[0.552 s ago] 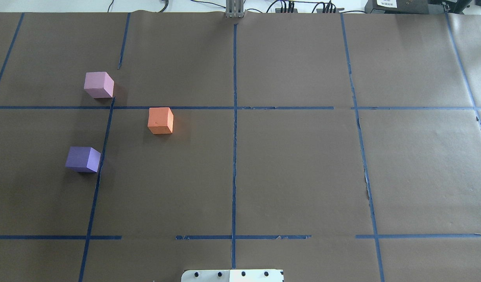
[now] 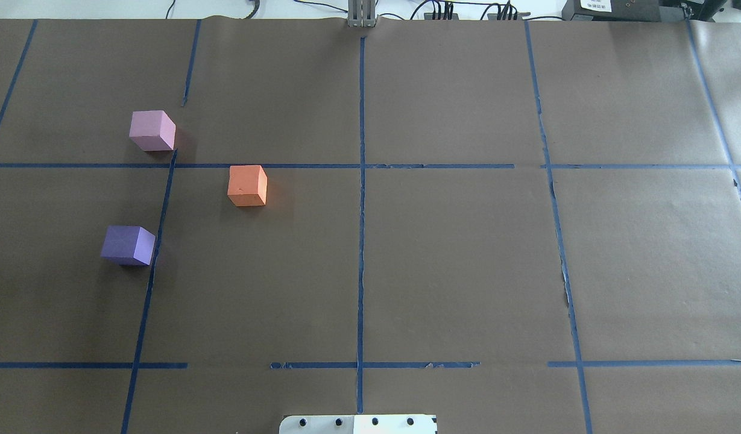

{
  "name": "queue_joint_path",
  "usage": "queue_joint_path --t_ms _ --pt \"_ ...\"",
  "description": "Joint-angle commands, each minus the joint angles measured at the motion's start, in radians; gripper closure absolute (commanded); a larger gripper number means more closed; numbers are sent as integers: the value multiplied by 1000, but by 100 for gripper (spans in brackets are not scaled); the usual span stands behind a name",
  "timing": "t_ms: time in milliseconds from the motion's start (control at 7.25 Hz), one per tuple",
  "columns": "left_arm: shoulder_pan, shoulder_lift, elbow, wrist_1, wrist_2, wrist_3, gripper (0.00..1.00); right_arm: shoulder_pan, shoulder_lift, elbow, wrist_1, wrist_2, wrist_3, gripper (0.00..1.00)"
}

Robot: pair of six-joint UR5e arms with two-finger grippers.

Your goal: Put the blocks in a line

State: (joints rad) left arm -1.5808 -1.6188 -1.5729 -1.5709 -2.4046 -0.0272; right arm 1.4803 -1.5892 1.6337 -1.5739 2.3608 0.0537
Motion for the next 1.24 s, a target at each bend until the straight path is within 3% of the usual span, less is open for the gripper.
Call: queue_joint_path --t_ms 0,414,690,828,1103 --pt "78 -7 -77 -6 -8 -31 0 0 0 0 0 0 0 0" --pt "376 -198 -173 -5 8 -355 0 0 0 0 0 0 0 0" --pt "638 -411 -153 -3 242 -620 0 0 0 0 0 0 0 0" --pt "725 -462 -150 -3 289 -749 0 0 0 0 0 0 0 0" --pt "757 -519 -107 -6 291 -783 0 0 0 0 0 0 0 0"
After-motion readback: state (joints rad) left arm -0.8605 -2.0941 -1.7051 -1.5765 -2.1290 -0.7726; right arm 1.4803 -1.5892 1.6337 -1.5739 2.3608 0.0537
